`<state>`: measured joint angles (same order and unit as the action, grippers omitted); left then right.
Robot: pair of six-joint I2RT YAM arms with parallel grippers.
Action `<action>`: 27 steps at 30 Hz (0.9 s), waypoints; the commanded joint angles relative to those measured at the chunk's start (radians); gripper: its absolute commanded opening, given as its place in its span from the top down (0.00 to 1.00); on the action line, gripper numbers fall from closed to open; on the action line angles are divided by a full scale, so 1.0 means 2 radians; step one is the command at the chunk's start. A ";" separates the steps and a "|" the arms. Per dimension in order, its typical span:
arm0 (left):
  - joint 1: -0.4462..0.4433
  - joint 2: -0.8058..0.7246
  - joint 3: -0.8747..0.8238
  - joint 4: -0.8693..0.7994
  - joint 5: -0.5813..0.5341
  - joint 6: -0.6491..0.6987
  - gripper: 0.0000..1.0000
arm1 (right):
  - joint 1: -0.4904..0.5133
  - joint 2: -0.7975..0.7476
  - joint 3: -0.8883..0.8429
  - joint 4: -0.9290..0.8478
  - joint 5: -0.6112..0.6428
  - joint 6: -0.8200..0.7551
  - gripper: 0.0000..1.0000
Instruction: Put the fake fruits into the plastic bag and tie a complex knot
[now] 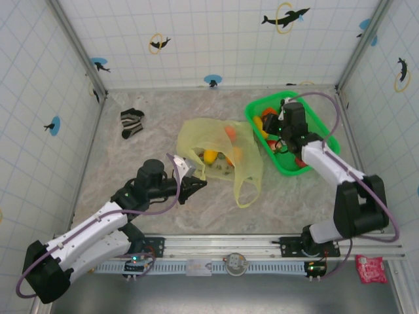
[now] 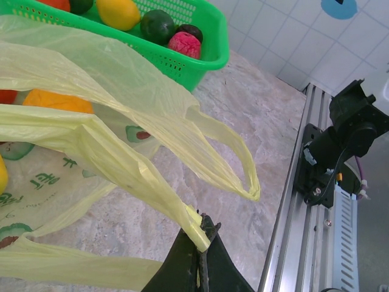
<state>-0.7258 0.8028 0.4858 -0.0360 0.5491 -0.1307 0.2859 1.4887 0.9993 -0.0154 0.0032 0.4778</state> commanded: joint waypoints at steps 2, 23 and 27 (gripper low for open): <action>-0.003 -0.011 -0.002 0.006 0.005 0.011 1.00 | -0.022 0.079 0.083 -0.065 0.026 -0.001 0.35; -0.005 -0.011 -0.004 0.006 0.003 0.012 1.00 | -0.063 0.342 0.331 -0.170 -0.020 0.002 0.20; -0.005 -0.012 -0.005 0.006 0.001 0.012 1.00 | -0.068 0.357 0.335 -0.167 -0.031 0.008 0.23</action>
<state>-0.7288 0.7853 0.4850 -0.0357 0.5488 -0.1307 0.1589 2.1746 1.6302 -0.3130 -0.0410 0.4759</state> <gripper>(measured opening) 0.047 0.772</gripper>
